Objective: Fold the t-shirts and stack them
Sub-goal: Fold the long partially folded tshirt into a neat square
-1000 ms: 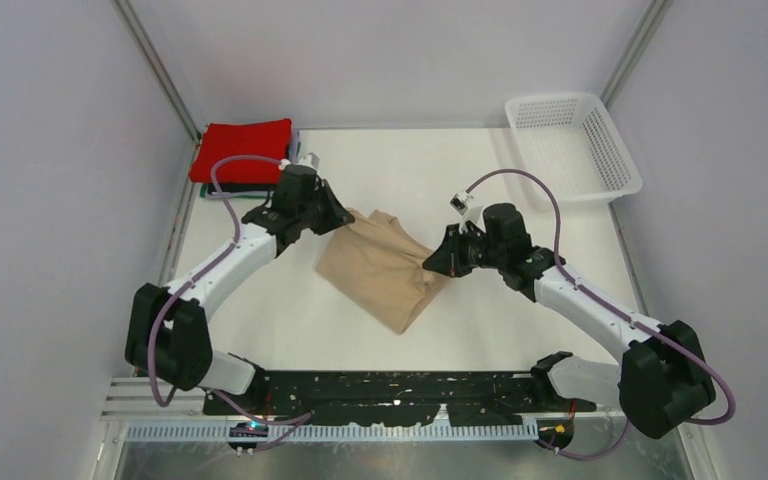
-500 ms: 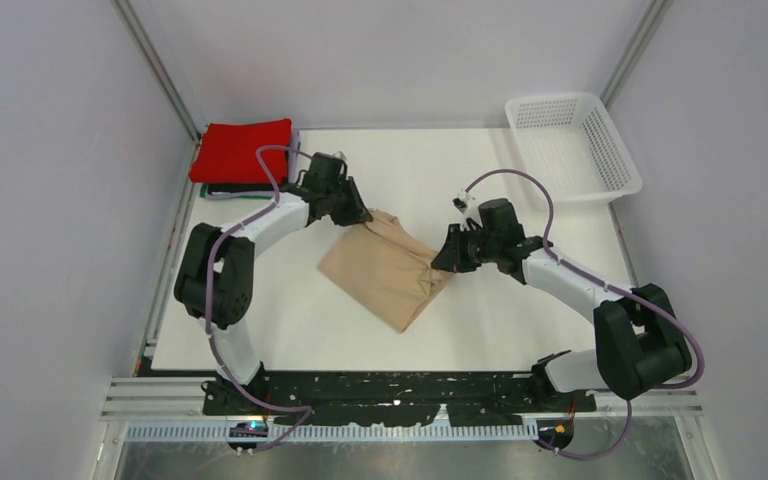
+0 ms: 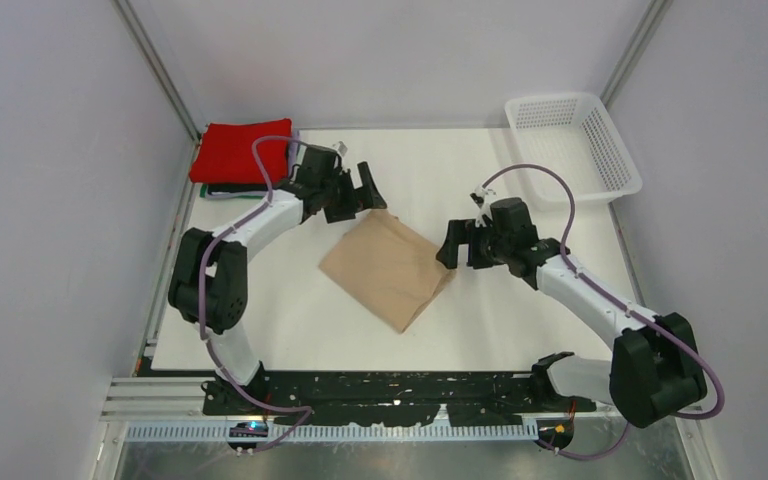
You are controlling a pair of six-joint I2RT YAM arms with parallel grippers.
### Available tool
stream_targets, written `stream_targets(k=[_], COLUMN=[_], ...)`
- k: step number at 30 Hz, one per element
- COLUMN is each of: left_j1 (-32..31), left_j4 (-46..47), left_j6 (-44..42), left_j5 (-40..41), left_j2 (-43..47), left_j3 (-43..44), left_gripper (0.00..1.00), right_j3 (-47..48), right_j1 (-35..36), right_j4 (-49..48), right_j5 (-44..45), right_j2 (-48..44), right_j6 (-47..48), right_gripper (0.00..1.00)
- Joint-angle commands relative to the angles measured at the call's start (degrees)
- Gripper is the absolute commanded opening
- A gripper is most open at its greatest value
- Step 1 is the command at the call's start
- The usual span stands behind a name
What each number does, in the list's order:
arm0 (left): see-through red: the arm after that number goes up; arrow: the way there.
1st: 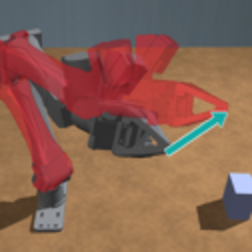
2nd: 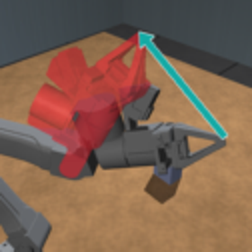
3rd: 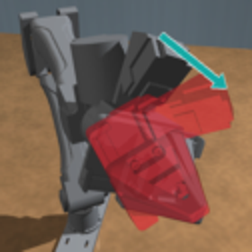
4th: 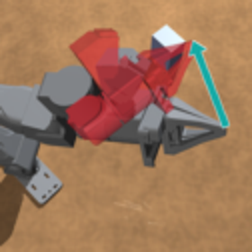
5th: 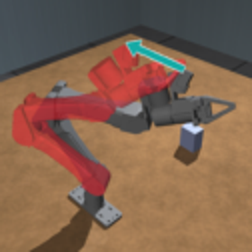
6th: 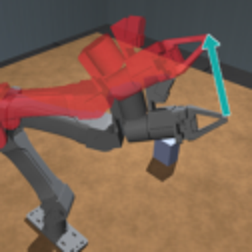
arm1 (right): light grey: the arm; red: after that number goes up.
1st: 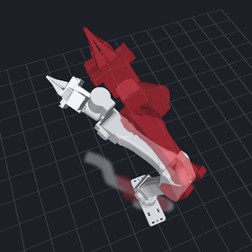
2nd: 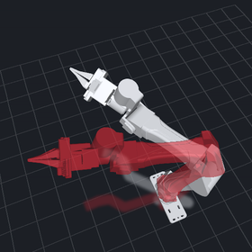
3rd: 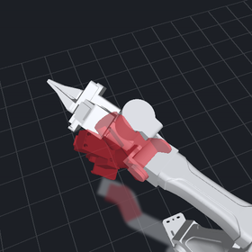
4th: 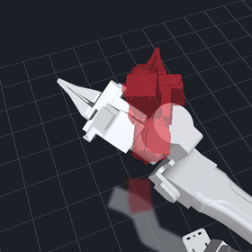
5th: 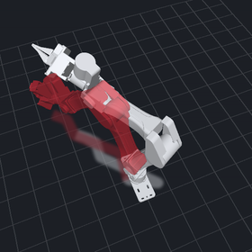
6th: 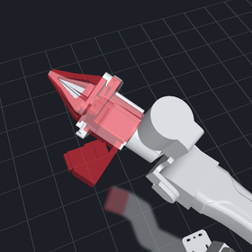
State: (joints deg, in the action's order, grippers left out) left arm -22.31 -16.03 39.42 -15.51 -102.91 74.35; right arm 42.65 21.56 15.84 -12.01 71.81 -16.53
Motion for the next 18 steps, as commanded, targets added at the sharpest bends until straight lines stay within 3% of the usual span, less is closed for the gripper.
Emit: stream_targets(k=[1, 4, 7, 14, 18], left_j1=[-2.23, -3.44, -3.62, -3.62, -3.61], left_j4=[2.94, 2.67, 1.21, -3.3, -7.85], left_j6=[-3.67, -4.13, -3.95, -1.16, -0.02], left_j5=[-4.98, -6.3, -5.88, -5.38, -3.84], left_j2=[3.05, 0.47, -3.65, -16.24, -19.46], left_j3=[0.51, 2.02, 5.05, 16.32, 18.63], left_gripper=[1.0, 0.99, 1.0, 1.0, 1.0], right_j3=[-0.49, -2.4, -2.23, 1.42, 4.44], right_j1=[0.44, 2.67, 4.18, 3.87, 3.15], right_j4=[-8.16, -15.3, -19.02, -14.73, -9.42], right_j5=[-11.23, -20.42, -21.91, -14.94, -9.11], right_j2=[-3.92, -1.98, 0.92, 13.03, 19.11], right_j6=[-0.68, -4.71, -6.19, -5.62, -4.09], right_gripper=[0.95, 0.95, 0.95, 0.95, 0.95])
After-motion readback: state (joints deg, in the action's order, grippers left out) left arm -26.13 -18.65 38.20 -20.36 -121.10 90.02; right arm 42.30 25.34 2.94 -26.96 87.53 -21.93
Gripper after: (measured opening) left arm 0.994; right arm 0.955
